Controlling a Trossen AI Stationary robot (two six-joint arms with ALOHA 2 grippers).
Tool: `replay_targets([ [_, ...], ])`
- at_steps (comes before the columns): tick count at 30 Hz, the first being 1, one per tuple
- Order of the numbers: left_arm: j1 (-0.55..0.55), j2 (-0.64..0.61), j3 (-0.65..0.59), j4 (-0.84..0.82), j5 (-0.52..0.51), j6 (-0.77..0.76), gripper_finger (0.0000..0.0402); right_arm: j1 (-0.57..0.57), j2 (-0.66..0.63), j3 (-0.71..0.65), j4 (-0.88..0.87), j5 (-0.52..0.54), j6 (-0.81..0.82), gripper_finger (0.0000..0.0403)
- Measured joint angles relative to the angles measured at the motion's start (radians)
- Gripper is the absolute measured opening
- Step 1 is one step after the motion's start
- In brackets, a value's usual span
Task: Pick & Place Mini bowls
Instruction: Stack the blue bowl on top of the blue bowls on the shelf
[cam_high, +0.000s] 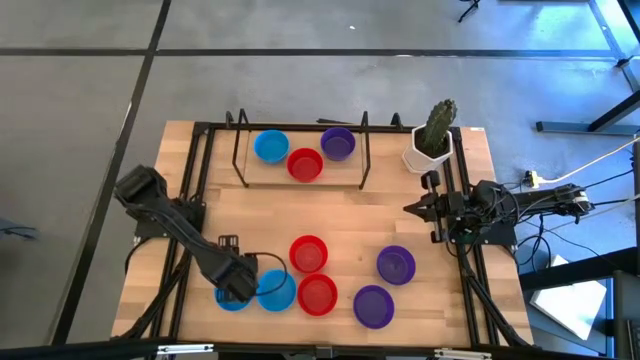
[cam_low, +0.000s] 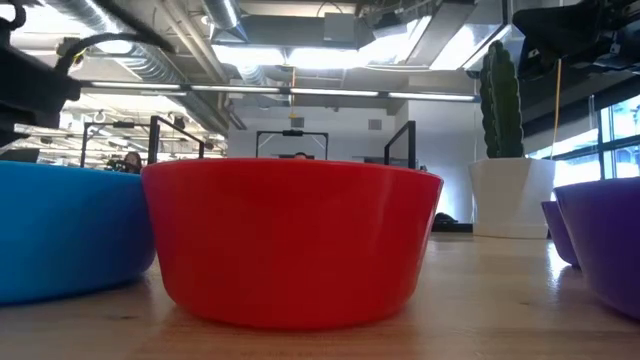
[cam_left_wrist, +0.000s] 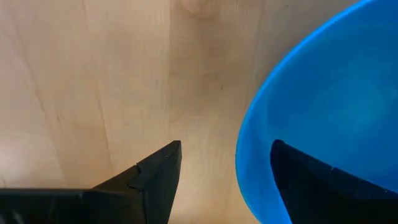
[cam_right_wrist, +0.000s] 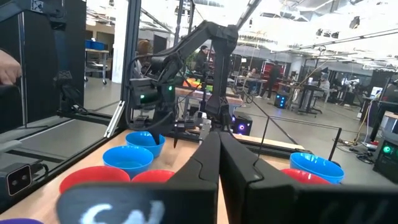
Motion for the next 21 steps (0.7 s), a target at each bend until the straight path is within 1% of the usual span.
replay_targets([
  [4, 0.000, 0.011, 0.000, 0.000, 0.018, 0.019, 0.0235, 0.000, 0.000, 0.000, 0.000, 0.000, 0.000, 0.0005],
  [7, 0.000, 0.011, 0.000, 0.001, 0.018, 0.026, 0.0219, 0.000, 0.000, 0.000, 0.000, 0.000, 0.000, 0.0005],
  [9, 0.001, 0.011, 0.000, 0.001, 0.013, 0.025, 0.0195, 0.000, 0.000, 0.000, 0.000, 0.000, 0.000, 0.0005],
  [11, 0.012, 0.011, 0.000, 0.000, 0.009, 0.014, 0.0160, 0.000, 0.000, 0.000, 0.000, 0.000, -0.001, 0.0005],
  [16, 0.046, 0.011, 0.000, 0.000, 0.032, 0.055, 0.0040, 0.000, 0.000, 0.000, 0.000, 0.000, -0.002, 0.0005],
  [17, 0.050, 0.009, 0.001, 0.000, 0.046, 0.064, 0.0022, 0.000, 0.000, 0.000, 0.000, 0.000, -0.002, 0.0005],
  [18, 0.052, 0.007, 0.001, 0.000, 0.054, 0.066, 0.0015, 0.000, 0.000, 0.000, 0.000, 0.000, -0.002, 0.0005],
  [21, 0.059, 0.005, 0.002, -0.001, 0.073, 0.079, 0.0011, 0.000, 0.000, 0.000, 0.000, 0.000, -0.001, 0.0005],
])
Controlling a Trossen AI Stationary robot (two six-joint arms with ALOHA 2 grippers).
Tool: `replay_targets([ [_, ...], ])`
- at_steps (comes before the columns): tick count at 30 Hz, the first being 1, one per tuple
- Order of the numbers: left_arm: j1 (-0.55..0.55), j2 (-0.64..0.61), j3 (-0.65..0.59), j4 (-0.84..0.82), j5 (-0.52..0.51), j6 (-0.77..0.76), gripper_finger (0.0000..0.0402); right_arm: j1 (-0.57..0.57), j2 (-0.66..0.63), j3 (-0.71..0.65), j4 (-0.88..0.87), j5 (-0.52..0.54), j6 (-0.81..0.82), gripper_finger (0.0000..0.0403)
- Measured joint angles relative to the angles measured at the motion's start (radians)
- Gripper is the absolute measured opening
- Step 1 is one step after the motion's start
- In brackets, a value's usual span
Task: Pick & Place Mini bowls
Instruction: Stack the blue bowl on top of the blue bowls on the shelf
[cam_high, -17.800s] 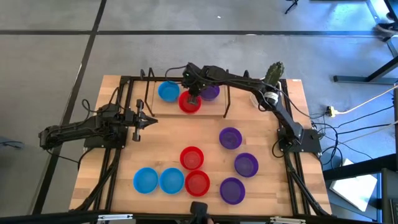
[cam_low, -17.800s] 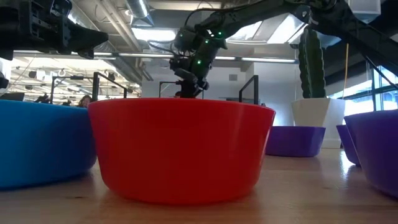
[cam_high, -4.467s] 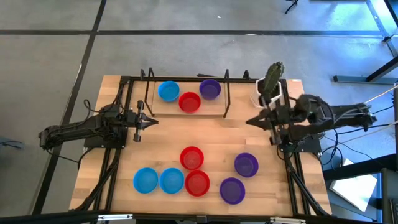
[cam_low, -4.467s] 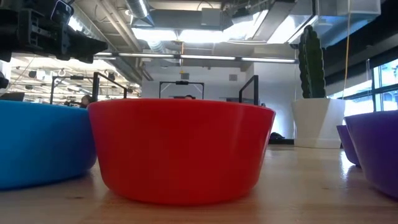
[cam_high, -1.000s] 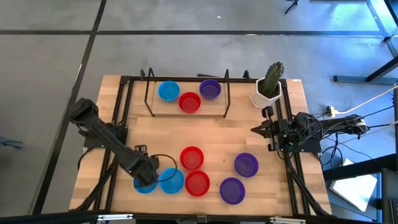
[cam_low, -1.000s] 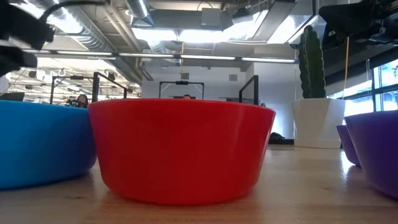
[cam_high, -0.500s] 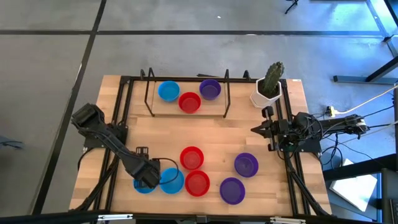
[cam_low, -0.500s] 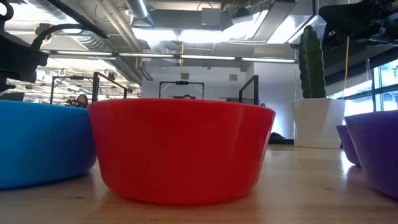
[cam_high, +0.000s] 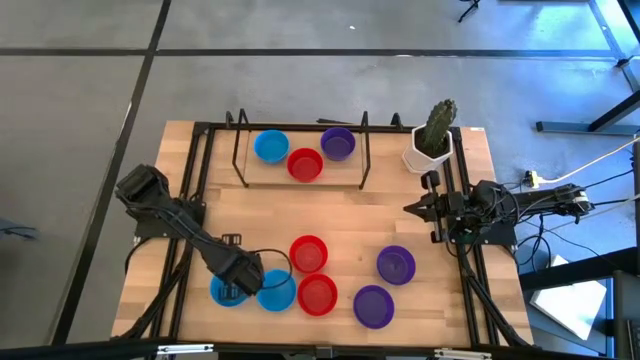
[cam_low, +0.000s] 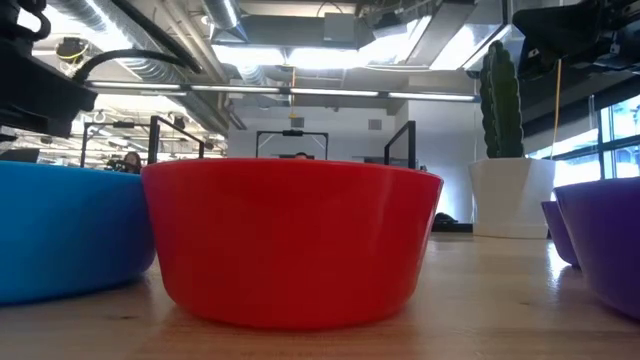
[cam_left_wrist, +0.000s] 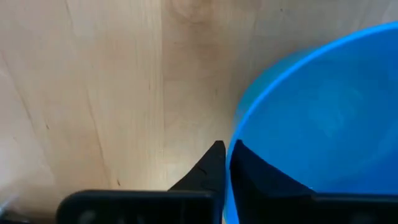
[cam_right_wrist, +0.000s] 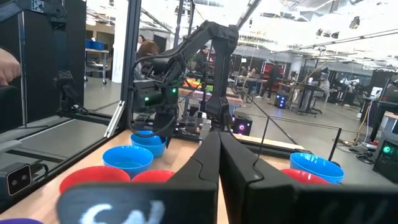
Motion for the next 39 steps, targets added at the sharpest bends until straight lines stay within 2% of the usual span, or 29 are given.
replay_targets([
  [3, -0.005, -0.028, -0.001, -0.011, 0.001, 0.021, 0.0005, 0.000, 0.000, 0.000, -0.003, 0.000, 0.000, 0.0005],
  [5, -0.014, -0.076, -0.002, -0.014, -0.035, 0.021, 0.0005, 0.000, 0.000, 0.000, -0.004, 0.000, 0.000, 0.0005],
  [16, -0.118, -0.482, -0.017, 0.039, -0.449, -0.014, 0.0004, 0.000, 0.000, 0.000, -0.006, 0.000, 0.000, 0.0005],
  [21, -0.148, -0.628, -0.174, 0.227, -0.464, -0.020, 0.0004, 0.000, 0.000, 0.000, -0.006, 0.000, 0.000, 0.0005],
  [26, -0.164, -0.729, -0.370, 0.377, -0.437, -0.097, 0.0004, 0.000, 0.000, 0.000, -0.006, 0.000, -0.001, 0.0005],
  [30, -0.171, -0.765, -0.447, 0.446, -0.427, -0.114, 0.0003, 0.000, 0.000, 0.000, -0.006, 0.000, -0.003, 0.0005],
  [34, -0.191, -0.795, -0.474, 0.452, -0.420, -0.085, 0.0003, 0.000, 0.000, 0.000, -0.006, 0.000, -0.003, 0.0005],
  [36, -0.216, -0.826, -0.476, 0.449, -0.465, -0.042, 0.0003, 0.000, 0.000, 0.000, -0.006, 0.000, -0.003, 0.0005],
  [39, -0.256, -0.906, -0.475, 0.450, -0.590, 0.006, 0.0003, 0.000, 0.000, 0.000, -0.007, 0.000, -0.002, 0.0005],
])
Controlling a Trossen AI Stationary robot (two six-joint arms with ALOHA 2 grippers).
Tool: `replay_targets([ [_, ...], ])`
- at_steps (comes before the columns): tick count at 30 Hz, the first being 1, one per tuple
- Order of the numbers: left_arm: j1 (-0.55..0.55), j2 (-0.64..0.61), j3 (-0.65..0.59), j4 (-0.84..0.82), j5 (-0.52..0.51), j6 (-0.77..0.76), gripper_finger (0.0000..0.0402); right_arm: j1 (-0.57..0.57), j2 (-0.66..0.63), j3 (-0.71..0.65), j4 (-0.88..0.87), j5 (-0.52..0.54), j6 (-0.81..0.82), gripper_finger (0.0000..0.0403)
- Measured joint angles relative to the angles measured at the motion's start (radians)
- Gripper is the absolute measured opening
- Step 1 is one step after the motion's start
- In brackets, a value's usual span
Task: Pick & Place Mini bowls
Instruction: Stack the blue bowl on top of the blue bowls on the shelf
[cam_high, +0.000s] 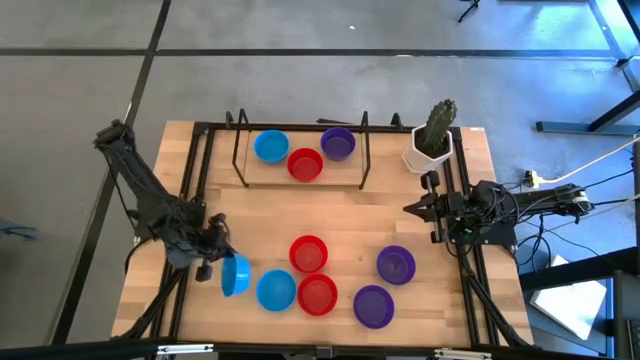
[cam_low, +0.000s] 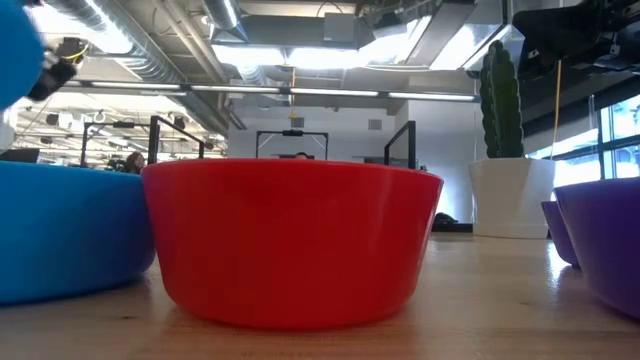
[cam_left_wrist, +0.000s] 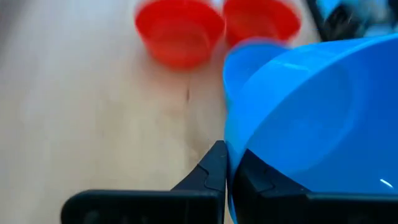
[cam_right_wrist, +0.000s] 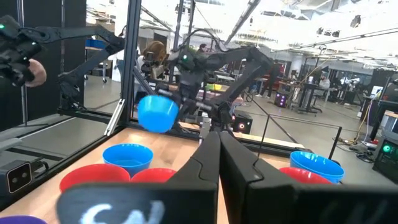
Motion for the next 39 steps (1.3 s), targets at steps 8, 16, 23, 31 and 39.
replay_targets([
  [8, -0.032, -0.175, 0.001, 0.052, -0.395, 0.194, 0.0003, 0.000, 0.000, 0.000, -0.007, 0.000, -0.001, 0.0005],
  [16, 0.163, -0.207, 0.001, 0.216, -0.321, 0.471, 0.0003, 0.000, 0.000, 0.000, -0.007, 0.000, -0.001, 0.0005],
  [23, 0.407, -0.231, -0.101, 0.489, -0.062, 0.674, 0.0003, 0.000, 0.000, 0.000, -0.006, 0.000, -0.002, 0.0005],
  [31, 0.500, -0.370, -0.299, 0.712, -0.037, 0.734, 0.0003, 0.000, 0.000, 0.000, -0.007, 0.000, -0.001, 0.0005],
  [39, 0.477, -0.589, -0.330, 0.631, -0.094, 0.754, 0.0003, 0.000, 0.000, 0.000, -0.007, 0.000, -0.001, 0.0011],
])
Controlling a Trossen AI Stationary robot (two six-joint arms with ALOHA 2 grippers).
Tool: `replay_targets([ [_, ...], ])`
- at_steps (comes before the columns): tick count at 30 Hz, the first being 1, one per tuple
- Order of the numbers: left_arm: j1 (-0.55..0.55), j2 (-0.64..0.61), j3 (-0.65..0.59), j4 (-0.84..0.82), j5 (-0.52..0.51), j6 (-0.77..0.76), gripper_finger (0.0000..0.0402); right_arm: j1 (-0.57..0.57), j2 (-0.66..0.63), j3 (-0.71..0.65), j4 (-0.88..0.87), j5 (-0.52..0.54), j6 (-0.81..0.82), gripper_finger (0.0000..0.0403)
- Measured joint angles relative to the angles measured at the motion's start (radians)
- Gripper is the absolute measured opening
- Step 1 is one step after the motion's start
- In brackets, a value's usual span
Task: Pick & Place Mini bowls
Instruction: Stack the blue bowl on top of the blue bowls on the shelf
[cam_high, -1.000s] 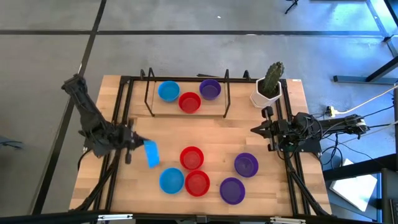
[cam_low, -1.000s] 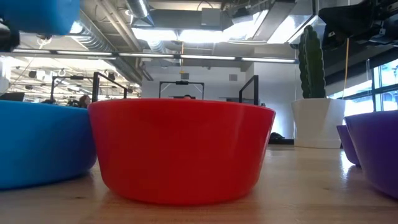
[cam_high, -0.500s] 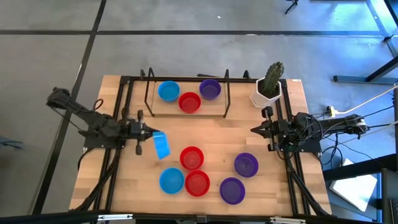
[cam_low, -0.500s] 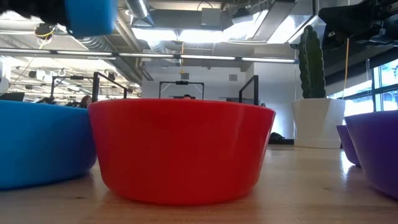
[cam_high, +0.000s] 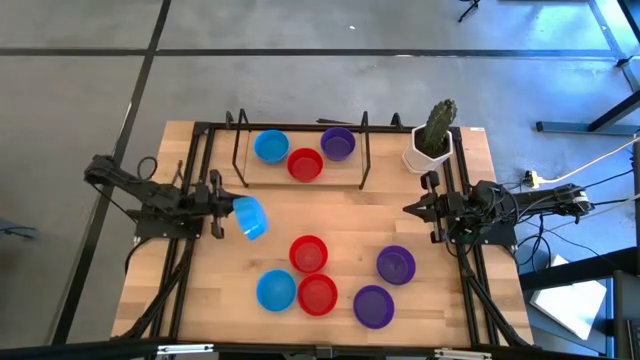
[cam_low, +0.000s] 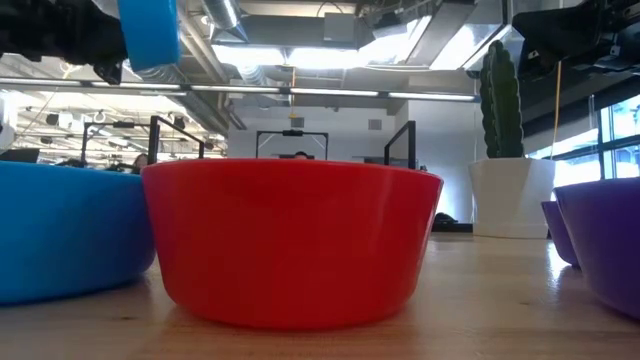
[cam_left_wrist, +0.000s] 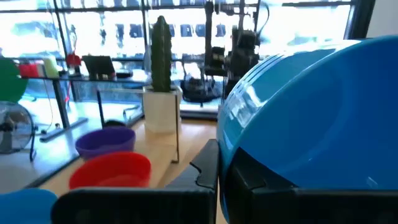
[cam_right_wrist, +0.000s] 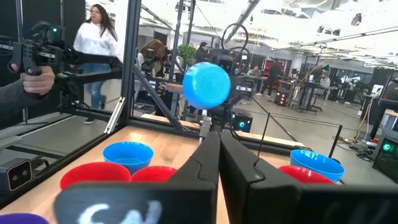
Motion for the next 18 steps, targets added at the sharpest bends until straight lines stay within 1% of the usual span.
replay_targets([
  [6, -0.004, -0.110, 0.000, -0.083, -0.003, 0.013, 0.0003, 0.000, 0.000, 0.000, 0.000, 0.000, 0.002, 0.0011],
  [10, -0.004, -0.147, 0.000, -0.146, -0.004, 0.008, 0.0003, 0.000, 0.000, 0.000, 0.000, 0.000, 0.001, 0.0007],
  [13, -0.004, -0.165, -0.014, -0.147, -0.014, 0.003, 0.0003, 0.000, 0.000, 0.000, 0.000, 0.000, 0.000, 0.0007],
  [18, -0.004, -0.165, -0.049, -0.116, -0.028, 0.002, 0.0003, 0.000, 0.000, 0.000, 0.000, 0.000, 0.000, 0.0019],
])
